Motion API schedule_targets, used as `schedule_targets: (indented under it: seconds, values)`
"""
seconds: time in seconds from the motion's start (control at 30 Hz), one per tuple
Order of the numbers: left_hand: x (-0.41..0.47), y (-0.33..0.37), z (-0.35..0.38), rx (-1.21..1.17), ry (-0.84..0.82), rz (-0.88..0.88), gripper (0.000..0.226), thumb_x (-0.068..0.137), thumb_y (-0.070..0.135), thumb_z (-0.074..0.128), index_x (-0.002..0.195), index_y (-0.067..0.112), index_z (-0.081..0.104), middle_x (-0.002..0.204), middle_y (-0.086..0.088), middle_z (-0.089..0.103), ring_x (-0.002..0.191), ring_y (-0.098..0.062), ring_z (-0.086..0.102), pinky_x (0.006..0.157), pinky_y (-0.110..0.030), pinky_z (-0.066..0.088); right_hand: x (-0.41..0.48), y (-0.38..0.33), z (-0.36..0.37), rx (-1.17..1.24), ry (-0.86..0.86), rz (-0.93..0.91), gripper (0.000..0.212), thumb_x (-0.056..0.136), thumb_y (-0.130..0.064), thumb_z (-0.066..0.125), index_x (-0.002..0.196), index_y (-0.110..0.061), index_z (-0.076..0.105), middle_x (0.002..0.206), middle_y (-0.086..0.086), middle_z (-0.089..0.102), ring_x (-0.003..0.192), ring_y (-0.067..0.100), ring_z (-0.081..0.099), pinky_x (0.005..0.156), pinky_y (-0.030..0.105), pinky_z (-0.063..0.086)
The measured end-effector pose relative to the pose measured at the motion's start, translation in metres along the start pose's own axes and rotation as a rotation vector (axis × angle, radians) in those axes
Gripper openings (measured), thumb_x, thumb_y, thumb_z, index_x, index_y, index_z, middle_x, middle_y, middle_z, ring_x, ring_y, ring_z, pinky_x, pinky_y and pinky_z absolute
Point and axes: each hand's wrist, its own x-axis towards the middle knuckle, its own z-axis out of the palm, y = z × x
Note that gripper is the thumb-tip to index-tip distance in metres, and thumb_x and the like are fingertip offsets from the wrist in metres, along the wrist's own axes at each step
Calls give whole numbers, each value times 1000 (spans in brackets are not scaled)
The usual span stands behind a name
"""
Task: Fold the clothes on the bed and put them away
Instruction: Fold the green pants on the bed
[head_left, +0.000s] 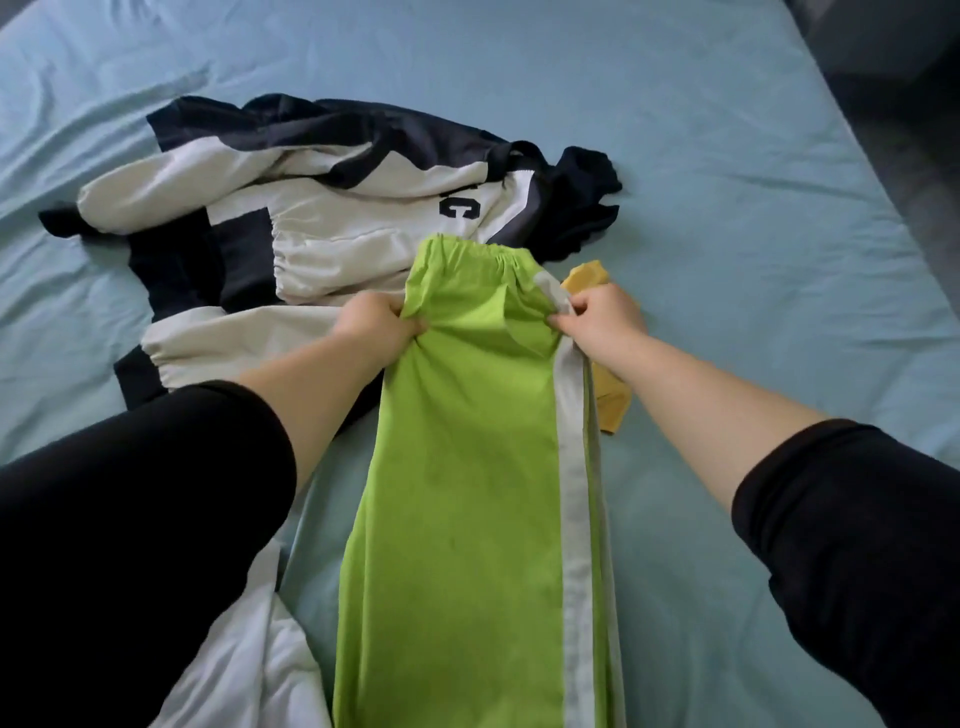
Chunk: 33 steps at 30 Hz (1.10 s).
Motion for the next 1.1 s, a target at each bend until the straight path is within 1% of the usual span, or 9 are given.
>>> schedule_targets:
  seconds: [0.1, 0.23, 0.33, 0.5, 0.77, 0.9, 0.97, 1.03, 1.1]
  values:
    - [13, 26, 4, -311, 40, 12, 37, 92, 12, 56, 129, 11, 57, 94, -1, 66, 86, -25, 65, 87, -38, 54, 16, -19, -6, 273, 109, 77, 16, 91, -17, 56, 104, -20, 63, 106, 4, 67, 88, 25, 62, 71, 32, 51]
    - [-5, -3, 23, 23, -101, 174, 77, 98, 20, 48, 154, 25, -3, 162, -4, 7, 146, -25, 20, 112, -37, 28, -12, -14, 27, -1, -83, 28, 69, 99, -28, 45, 154, -25, 3, 162, 1, 0, 145, 23, 18, 115, 39, 23]
    - [-49, -61, 51, 456, -43, 391, 72, 99, 41, 36, 150, 37, -15, 161, -2, -17, 149, -23, -9, 120, -40, 1, -76, 3, 90, -186, -125, -213, 59, 103, -38, 26, 153, -28, -4, 161, -1, -16, 148, 15, -10, 118, 40, -10]
    - [-82, -143, 87, 850, -302, 476, 72, 80, 80, -5, 136, 49, -37, 149, -1, -41, 136, -23, -40, 116, -47, -15, -129, 74, 151, -455, -262, -252, 65, 92, -66, 1, 141, -39, -31, 151, -7, -38, 137, 11, -35, 112, 37, -25]
    - [-130, -142, 98, 855, -124, 444, 71, 86, 77, -5, 142, 42, -32, 153, -4, -37, 140, -28, -36, 109, -59, -24, -160, 82, 149, -380, -161, -276, 67, 92, -66, 0, 148, -34, -19, 156, -4, -27, 144, 11, -23, 116, 35, -20]
    - [-223, -175, 125, 930, -356, 443, 76, 81, 79, -13, 139, 38, -38, 151, 0, -41, 133, -24, -47, 106, -58, -29, -262, 117, 156, -483, -196, -419, 65, 97, -57, 19, 153, -23, 17, 160, 4, 10, 147, 22, 17, 116, 42, 10]
    - [-232, -182, 126, 951, -412, 395, 77, 77, 78, -15, 134, 36, -45, 144, 0, -50, 128, -24, -52, 105, -58, -29, -272, 123, 155, -516, -224, -379, 65, 96, -57, 20, 152, -26, 10, 160, 2, 2, 148, 21, 8, 119, 41, 4]
    - [-230, -175, 117, 908, -433, 379, 76, 79, 78, -9, 133, 39, -45, 144, 1, -50, 129, -25, -50, 106, -60, -28, -272, 112, 149, -386, -271, -315, 63, 99, -51, 29, 153, -29, 4, 159, -3, -13, 149, 17, -6, 120, 35, -7]
    - [-236, -168, 109, 875, -426, 367, 75, 82, 77, -2, 134, 43, -43, 144, 3, -49, 130, -26, -48, 105, -62, -27, -283, 102, 144, -50, -138, -98, 58, 97, -34, 50, 150, -22, 28, 160, 2, 15, 146, 19, 18, 119, 32, 15]
